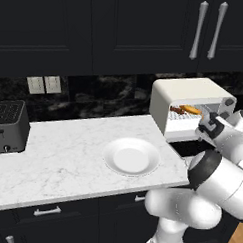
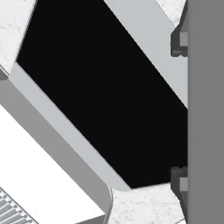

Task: Pick up the kebab skewer and baguette bread, and place them inside the toaster oven. Close the toaster oven door and start by setting the timer.

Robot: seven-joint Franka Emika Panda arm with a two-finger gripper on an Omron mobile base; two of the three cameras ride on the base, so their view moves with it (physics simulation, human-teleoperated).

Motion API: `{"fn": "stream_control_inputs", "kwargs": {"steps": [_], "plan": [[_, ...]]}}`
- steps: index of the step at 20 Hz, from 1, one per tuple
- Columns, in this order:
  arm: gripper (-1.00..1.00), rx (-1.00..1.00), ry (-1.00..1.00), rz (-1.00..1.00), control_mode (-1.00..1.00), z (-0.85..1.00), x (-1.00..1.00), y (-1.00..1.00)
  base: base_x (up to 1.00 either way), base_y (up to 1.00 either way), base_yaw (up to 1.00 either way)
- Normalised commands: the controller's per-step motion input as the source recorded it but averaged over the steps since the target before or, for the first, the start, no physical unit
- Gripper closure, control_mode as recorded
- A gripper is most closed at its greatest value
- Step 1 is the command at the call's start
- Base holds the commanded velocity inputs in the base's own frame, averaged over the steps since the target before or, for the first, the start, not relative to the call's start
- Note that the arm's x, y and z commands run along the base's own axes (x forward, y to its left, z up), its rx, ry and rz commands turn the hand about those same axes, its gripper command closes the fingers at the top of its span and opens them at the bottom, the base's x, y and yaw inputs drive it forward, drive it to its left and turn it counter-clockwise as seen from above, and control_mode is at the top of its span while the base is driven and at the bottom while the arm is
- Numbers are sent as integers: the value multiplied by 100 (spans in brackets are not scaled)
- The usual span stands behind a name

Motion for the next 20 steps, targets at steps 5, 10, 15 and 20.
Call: {"fn": "stream_control_inputs", "kwargs": {"steps": [5,10,15,20], "plan": [[-100,0,6,8,-100,-4,-66,24,0,0,0],[-100,0,13,6,-100,-19,-30,28,0,0,0],[-100,0,16,1,-100,-30,-6,41,0,0,0],[-100,0,0,2,-100,-27,10,35,0,0,0]]}}
